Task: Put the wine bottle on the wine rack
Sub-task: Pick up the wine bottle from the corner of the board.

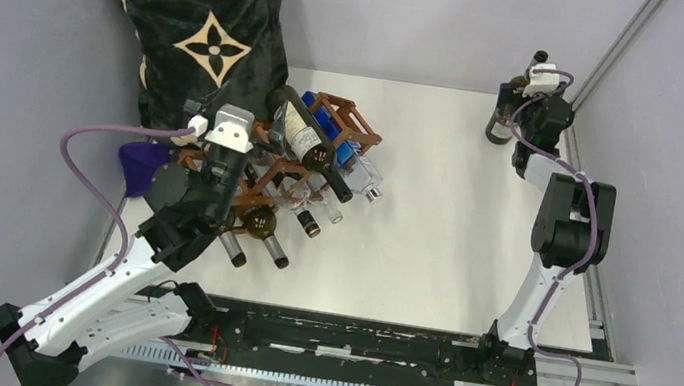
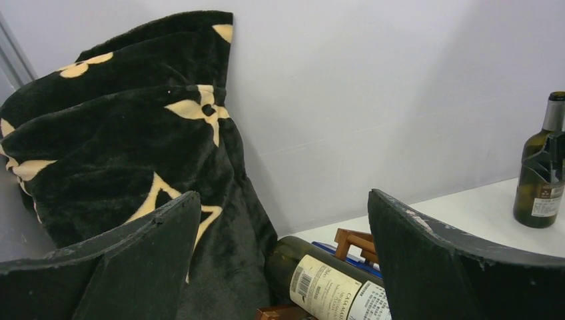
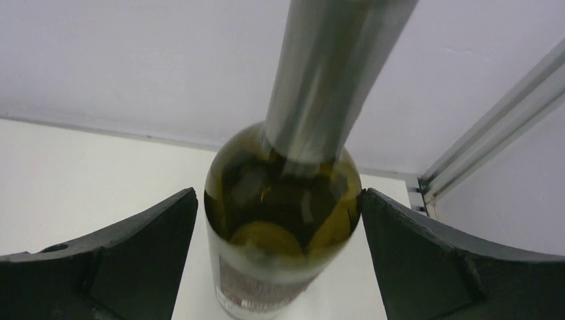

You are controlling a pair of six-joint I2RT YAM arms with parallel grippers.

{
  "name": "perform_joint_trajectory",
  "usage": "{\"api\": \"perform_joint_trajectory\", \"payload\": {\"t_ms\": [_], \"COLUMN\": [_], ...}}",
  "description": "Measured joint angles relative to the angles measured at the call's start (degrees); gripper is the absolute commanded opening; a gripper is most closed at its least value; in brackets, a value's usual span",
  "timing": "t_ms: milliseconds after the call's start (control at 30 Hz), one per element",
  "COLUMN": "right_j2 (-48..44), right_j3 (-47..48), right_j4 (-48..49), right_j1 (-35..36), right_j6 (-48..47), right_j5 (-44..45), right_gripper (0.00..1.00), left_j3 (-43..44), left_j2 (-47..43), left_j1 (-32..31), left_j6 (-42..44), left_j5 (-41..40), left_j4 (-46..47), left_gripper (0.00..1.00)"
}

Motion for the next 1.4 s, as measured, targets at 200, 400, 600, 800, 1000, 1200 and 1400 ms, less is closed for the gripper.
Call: {"api": "perform_joint_trajectory", "payload": {"t_ms": [200, 400, 600, 800, 1000, 1200, 1400], "right_j2": [6.08, 8.39, 6.67, -0.02, -12.26, -27.39, -41.77], "right_j3": [9.6, 12.87, 8.13, -0.83, -13.4, -27.58, -42.23], "right_j4": [-1.75, -3.45, 1.2, 2.43, -1.73, -4.09, -0.57], "right_j1": [0.0, 0.0, -0.13, -0.42, -0.92, -1.11, -1.11], "right_j6": [1.9, 3.32, 4.46, 8.17, 18.51, 31.01, 40.85], "right_j5": [-1.36, -1.53, -1.29, 0.44, 2.71, 3.3, 3.72], "right_gripper": [0.98, 0.74, 0.31, 0.06, 0.01, 0.01, 0.01], "left_j3": [-0.09, -0.15, -0.15, -0.15, -0.15, -0.15, -0.15], "left_j2": [0.22, 0.5, 0.7, 0.72, 0.72, 0.9, 2.25], "left_j1": [0.52, 0.83, 0.94, 1.09, 1.09, 1.09, 1.09], "left_j6": [0.0, 0.0, -0.02, -0.02, -0.04, -0.11, -0.66], "left_j5": [0.22, 1.14, 1.51, 2.51, 5.95, 8.79, 11.04], "left_j4": [0.02, -0.02, -0.02, -0.02, -0.04, -0.11, -0.94], "left_gripper": [1.0, 1.0, 1.0, 1.0, 1.0, 1.0, 1.0]}}
